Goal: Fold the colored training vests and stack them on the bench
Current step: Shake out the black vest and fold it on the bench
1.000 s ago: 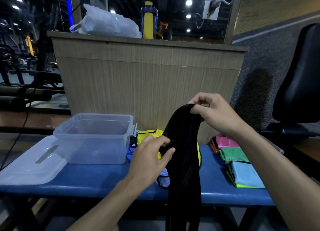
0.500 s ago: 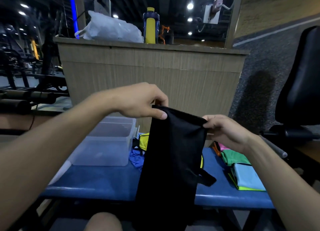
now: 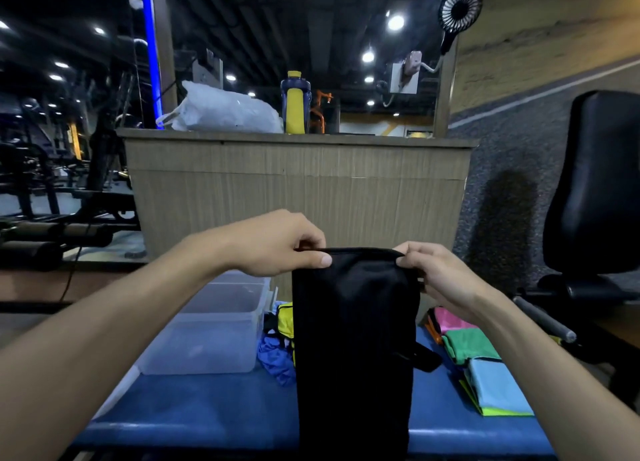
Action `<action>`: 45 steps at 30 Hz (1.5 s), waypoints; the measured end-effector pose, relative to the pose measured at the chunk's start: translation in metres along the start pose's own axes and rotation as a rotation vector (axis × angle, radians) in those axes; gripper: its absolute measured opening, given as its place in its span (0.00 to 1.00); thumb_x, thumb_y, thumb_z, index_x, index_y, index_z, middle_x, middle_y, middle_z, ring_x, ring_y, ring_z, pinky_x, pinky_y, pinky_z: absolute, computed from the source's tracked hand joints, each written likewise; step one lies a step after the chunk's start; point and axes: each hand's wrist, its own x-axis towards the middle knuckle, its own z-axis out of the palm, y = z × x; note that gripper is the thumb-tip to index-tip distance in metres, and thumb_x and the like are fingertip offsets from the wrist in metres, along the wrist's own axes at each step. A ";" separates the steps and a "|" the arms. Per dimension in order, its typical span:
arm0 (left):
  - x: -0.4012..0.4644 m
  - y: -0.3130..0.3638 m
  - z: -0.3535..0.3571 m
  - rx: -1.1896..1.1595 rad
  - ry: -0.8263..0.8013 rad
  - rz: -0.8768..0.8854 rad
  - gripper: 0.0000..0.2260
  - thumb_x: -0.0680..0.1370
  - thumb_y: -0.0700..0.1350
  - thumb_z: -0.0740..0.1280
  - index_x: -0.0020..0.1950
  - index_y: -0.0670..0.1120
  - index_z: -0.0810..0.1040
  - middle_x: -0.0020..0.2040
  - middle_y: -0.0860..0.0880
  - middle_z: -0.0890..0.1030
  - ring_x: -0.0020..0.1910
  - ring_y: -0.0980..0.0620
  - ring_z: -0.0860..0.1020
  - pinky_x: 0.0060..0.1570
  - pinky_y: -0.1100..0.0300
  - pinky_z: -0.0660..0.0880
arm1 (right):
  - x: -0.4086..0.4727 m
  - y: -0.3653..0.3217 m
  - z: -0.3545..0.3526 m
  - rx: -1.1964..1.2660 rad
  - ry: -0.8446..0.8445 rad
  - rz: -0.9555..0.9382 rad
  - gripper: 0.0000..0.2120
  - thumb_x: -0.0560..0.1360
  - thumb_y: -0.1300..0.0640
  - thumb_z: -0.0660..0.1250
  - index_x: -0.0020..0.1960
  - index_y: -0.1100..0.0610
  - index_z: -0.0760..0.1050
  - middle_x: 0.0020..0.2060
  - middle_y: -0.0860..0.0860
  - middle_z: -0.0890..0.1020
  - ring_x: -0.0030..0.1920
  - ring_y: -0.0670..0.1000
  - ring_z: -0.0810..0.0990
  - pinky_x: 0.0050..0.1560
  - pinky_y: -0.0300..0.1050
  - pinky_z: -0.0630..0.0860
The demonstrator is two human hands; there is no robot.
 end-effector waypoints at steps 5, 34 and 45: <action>-0.005 -0.004 0.001 -0.221 -0.016 0.025 0.11 0.82 0.54 0.66 0.42 0.52 0.77 0.34 0.59 0.75 0.33 0.60 0.71 0.35 0.66 0.66 | -0.006 0.004 -0.023 -0.118 -0.036 -0.106 0.05 0.79 0.63 0.69 0.50 0.65 0.81 0.40 0.55 0.83 0.41 0.50 0.78 0.39 0.36 0.73; -0.006 -0.006 0.006 -0.044 0.356 0.002 0.04 0.83 0.50 0.63 0.54 0.52 0.76 0.49 0.57 0.71 0.50 0.59 0.66 0.50 0.61 0.64 | -0.004 -0.006 -0.023 0.294 -0.114 -0.048 0.14 0.77 0.61 0.67 0.60 0.59 0.82 0.49 0.54 0.85 0.44 0.48 0.81 0.46 0.40 0.81; -0.006 0.006 -0.008 -0.663 0.416 -0.082 0.07 0.81 0.41 0.69 0.59 0.45 0.80 0.48 0.52 0.83 0.45 0.60 0.80 0.42 0.65 0.75 | -0.008 0.010 -0.007 0.071 -0.168 -0.044 0.10 0.75 0.58 0.70 0.54 0.60 0.81 0.46 0.57 0.84 0.46 0.50 0.82 0.54 0.43 0.80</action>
